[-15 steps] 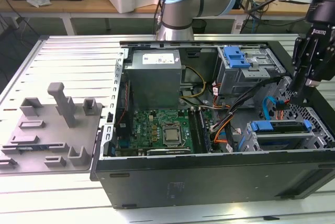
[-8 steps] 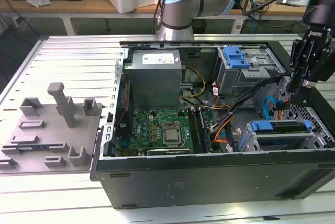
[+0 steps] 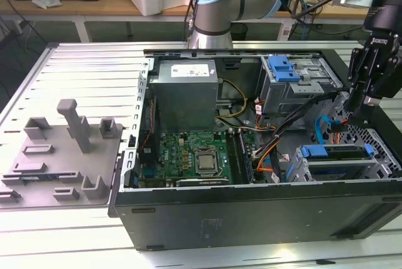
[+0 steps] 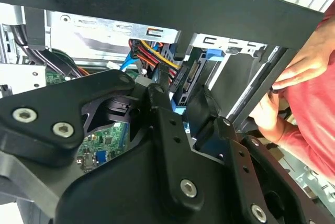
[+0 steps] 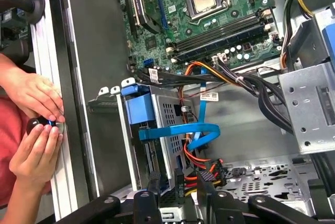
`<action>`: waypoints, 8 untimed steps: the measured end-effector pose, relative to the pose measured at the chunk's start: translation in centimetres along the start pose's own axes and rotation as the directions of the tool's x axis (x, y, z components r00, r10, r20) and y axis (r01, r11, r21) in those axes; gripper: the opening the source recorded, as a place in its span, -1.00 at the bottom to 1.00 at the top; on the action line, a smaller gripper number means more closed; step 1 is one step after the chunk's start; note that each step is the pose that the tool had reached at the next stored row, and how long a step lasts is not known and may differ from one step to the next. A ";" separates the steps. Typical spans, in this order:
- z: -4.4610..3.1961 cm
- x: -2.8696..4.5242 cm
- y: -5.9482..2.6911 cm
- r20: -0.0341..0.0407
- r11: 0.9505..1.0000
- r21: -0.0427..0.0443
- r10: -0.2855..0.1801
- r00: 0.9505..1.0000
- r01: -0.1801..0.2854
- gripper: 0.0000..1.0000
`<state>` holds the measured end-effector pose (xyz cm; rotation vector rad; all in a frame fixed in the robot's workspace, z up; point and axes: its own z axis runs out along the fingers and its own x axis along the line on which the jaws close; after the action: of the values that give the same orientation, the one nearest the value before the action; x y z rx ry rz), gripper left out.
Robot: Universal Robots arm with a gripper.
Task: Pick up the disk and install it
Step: 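Insert the first disk wire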
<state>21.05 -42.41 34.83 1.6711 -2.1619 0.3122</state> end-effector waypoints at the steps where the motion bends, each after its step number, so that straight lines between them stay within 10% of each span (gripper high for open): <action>1: -0.02 -0.04 -0.19 -0.001 1.000 -0.001 0.000 1.000 0.000 -0.18; 8: 0.19 -0.16 -0.36 -0.001 1.000 -0.001 -0.001 1.000 0.001 -0.18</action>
<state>21.39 -42.44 34.57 1.6706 -2.1607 0.3112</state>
